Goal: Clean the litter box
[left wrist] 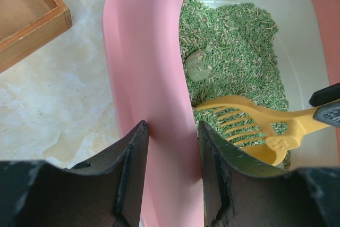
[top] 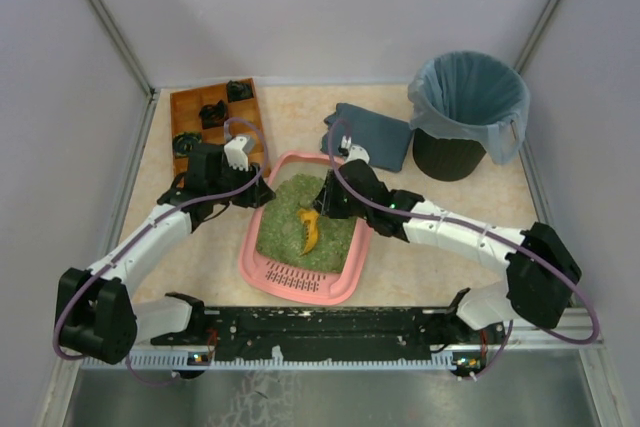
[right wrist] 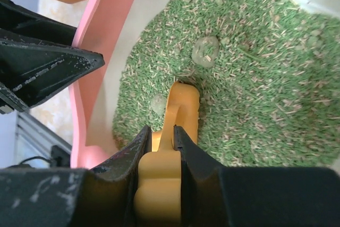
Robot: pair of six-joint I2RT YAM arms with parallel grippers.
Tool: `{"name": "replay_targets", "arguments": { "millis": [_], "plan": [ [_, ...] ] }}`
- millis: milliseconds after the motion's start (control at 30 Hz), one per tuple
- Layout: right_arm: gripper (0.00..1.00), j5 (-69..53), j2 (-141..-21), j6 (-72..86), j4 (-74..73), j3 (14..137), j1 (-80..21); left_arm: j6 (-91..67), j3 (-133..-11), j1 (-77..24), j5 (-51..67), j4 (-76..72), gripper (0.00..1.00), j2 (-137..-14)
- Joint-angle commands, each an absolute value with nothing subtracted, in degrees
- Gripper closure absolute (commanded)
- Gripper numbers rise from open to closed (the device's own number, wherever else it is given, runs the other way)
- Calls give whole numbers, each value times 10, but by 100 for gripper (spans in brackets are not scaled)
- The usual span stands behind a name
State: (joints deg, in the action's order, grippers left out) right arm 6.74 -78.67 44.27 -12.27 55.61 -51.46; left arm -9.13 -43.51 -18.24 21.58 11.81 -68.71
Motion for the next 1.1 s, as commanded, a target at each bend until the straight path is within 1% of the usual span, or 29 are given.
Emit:
{"name": "replay_targets", "arguments": {
  "millis": [0,133,233,467,633,800,1067],
  "plan": [
    [100,4,-777,555,18,489,-521,-84,-455,-182,231,121,53,-693],
    [100,13,-779,603,73,446,-520,-83,-456,-182,230,121,53,-694],
    [100,15,-787,609,100,432,-520,-84,-456,-182,231,121,54,-694],
    [100,-54,-829,598,180,425,-521,-84,-458,-182,234,122,54,-700],
    [100,-43,-824,598,174,421,-520,-83,-457,-182,233,123,54,-700],
    [100,-2,-784,595,152,415,-517,-83,-457,-182,231,123,54,-699],
    [100,25,-734,596,157,393,-505,-81,-457,-182,213,125,45,-687]
  ]
}}
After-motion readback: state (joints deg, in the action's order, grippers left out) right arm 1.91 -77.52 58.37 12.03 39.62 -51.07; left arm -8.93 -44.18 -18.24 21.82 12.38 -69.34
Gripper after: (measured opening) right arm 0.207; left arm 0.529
